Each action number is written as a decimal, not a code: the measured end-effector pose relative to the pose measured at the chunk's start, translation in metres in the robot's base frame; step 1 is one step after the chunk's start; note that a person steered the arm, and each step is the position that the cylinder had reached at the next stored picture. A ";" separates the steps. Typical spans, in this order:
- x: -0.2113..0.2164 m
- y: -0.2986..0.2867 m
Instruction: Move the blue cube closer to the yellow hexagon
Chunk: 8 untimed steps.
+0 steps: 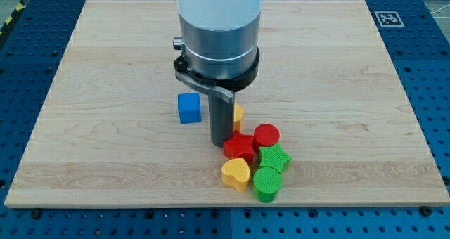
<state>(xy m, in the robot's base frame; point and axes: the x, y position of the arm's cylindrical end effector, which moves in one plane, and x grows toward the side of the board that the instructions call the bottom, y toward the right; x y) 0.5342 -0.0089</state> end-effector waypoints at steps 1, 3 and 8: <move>0.008 -0.008; 0.009 -0.102; -0.105 -0.048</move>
<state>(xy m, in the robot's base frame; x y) 0.4287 -0.0565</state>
